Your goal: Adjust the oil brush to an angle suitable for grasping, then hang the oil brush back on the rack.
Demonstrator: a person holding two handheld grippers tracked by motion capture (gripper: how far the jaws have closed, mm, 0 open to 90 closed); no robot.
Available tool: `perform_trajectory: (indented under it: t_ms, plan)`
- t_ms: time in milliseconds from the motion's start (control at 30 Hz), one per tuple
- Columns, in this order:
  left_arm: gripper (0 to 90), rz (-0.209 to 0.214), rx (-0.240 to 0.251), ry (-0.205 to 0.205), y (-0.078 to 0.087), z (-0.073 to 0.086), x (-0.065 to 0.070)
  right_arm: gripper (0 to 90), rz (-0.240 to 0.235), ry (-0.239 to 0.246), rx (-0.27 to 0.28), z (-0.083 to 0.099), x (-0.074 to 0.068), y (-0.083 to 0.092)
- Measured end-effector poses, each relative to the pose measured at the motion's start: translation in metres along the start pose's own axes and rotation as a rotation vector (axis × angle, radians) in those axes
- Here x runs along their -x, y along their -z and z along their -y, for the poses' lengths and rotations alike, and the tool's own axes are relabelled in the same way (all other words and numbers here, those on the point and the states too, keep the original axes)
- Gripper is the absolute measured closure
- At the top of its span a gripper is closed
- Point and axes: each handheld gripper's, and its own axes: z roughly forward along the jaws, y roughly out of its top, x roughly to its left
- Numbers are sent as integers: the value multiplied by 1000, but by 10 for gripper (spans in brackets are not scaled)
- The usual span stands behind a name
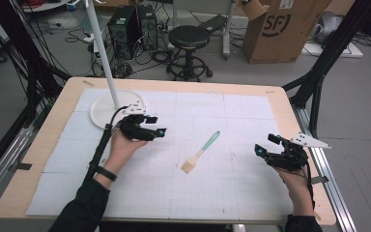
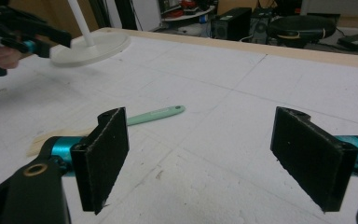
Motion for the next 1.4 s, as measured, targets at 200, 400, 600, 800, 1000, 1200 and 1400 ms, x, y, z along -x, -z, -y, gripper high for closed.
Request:
perform_trajectory:
  t_ms: [200, 400, 600, 800, 1000, 1200, 1400]
  plan:
    - [283, -33, 72, 3, 54, 26, -13, 184, 7, 0, -2, 0, 1, -1]
    - [245, -62, 132, 22, 95, 54, -26, 184, 9, -2, -10, 1, 2, -3]
    - [221, -84, 168, 33, 119, 72, -33, 182, 11, 1, -17, 2, 2, -4]
    - [217, -87, 173, 29, 125, 76, -35, 182, 12, -1, -21, 2, 2, -4]
    - [218, -89, 169, 26, 122, 73, -33, 182, 15, -1, -17, 1, 2, -3]
    - [218, -80, 152, 25, 110, 62, -28, 182, 15, -1, -16, 1, 3, -3]
    - [218, -48, 136, 15, 83, 43, -14, 182, 15, -2, -9, 1, 3, -2]
